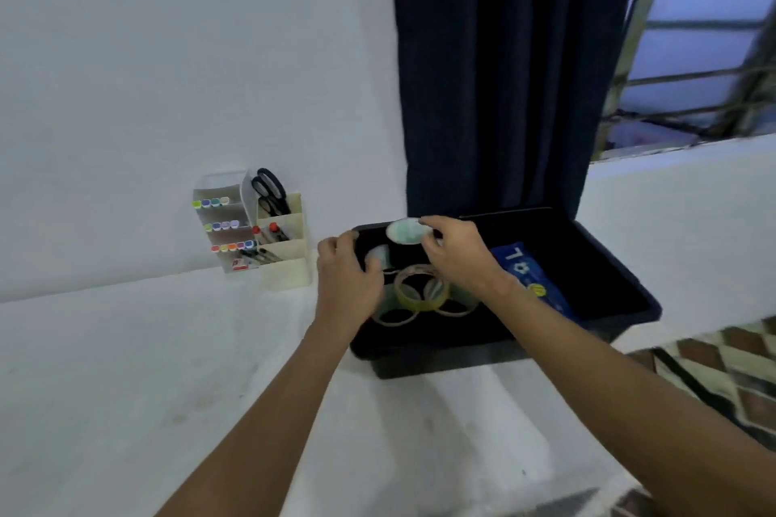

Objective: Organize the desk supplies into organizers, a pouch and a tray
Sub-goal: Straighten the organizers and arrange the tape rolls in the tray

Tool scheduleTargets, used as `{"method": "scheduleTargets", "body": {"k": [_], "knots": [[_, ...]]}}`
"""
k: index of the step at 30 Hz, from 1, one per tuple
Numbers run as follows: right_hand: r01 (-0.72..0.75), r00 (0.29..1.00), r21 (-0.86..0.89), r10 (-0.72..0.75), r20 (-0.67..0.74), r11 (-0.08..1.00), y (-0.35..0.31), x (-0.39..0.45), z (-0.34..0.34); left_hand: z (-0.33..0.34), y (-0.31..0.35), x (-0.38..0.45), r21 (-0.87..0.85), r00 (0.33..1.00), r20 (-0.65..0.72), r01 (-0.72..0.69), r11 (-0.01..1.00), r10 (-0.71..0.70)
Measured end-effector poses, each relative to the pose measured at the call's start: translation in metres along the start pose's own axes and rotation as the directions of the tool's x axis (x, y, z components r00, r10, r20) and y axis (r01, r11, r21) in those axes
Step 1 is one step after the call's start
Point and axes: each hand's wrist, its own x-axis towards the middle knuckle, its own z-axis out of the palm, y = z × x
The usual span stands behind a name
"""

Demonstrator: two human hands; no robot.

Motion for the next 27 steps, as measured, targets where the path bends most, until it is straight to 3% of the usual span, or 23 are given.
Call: {"method": "scheduleTargets", "body": {"k": [7,12,14,17,21,27], "knots": [[-0.094,0.993,-0.192,0.077,-0.093,0.977,0.108,-0.064,-0.090,0.053,0.034,-0.052,0.114,0.994,0.106,-0.013,0.993,0.001],[-0.299,0.953,-0.539,0.219,-0.209,0.787,0.168,-0.098,-0.117,0.060,0.010,-0.078,0.506,0.998,0.001,0.047,0.861,-0.055],[-0.378,0.926,-0.508,0.300,-0.231,0.774,0.175,-0.107,-0.117,0.060,-0.001,-0.088,0.562,0.993,-0.028,0.112,0.820,-0.116],[-0.399,0.911,-0.347,0.326,-0.252,0.849,0.176,-0.110,-0.109,0.061,-0.012,-0.095,0.576,0.993,-0.019,0.105,0.811,-0.115],[-0.383,0.910,-0.336,0.291,-0.294,0.860,0.167,-0.108,-0.092,0.052,-0.022,-0.089,0.636,0.994,-0.023,0.100,0.766,-0.110],[-0.362,0.930,-0.384,0.297,-0.218,0.850,0.145,-0.083,-0.063,0.028,-0.050,-0.067,0.673,0.994,-0.050,0.108,0.732,-0.101]]}}
